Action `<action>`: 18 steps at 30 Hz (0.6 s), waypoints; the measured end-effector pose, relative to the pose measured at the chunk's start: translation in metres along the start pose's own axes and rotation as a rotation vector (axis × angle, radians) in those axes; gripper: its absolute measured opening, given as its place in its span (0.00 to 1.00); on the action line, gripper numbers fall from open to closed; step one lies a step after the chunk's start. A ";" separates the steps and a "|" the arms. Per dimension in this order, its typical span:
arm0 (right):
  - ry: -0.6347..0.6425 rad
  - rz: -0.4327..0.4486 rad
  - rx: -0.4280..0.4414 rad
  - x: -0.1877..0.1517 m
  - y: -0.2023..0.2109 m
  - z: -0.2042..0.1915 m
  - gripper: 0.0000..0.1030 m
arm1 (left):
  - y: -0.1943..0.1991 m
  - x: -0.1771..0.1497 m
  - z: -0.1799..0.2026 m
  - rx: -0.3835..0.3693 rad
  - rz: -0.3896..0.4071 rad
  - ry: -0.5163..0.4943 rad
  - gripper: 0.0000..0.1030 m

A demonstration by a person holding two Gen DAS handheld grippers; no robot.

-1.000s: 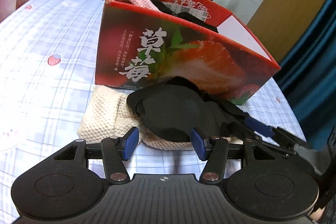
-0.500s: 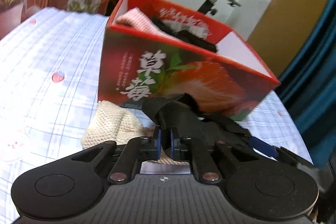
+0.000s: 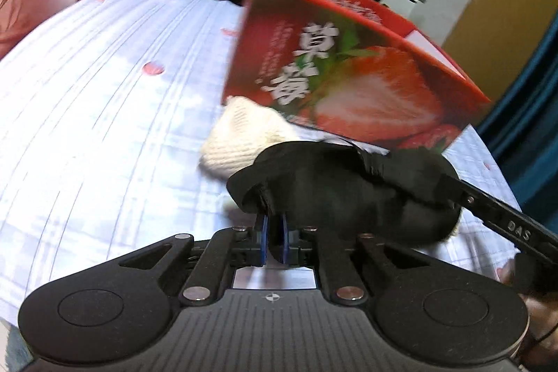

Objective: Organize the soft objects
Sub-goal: 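Lower the left tool onto the black eye mask and grasp it, then lift the black eye mask with the left tool and drop it into the box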

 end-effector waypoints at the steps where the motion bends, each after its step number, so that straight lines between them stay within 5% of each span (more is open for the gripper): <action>1: 0.006 0.000 0.000 -0.001 0.000 -0.001 0.55 | 0.000 0.000 -0.002 -0.003 0.001 0.007 0.09; 14: 0.035 -0.044 0.056 -0.010 -0.001 -0.015 0.47 | -0.008 -0.010 0.000 0.010 0.010 -0.008 0.11; 18: 0.014 -0.060 0.065 -0.012 -0.002 -0.012 0.36 | -0.006 -0.011 -0.001 0.009 0.013 -0.009 0.11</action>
Point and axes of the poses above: each gripper's, at about its wrist camera, not at the fingertips, and y roughly against the way its jaws point, z to its right, x to its top, the point moved 9 cm from there along -y, roughly the way its jaws point, and after that the axes turned 6 degrees about -x, right-handed, at the moved point
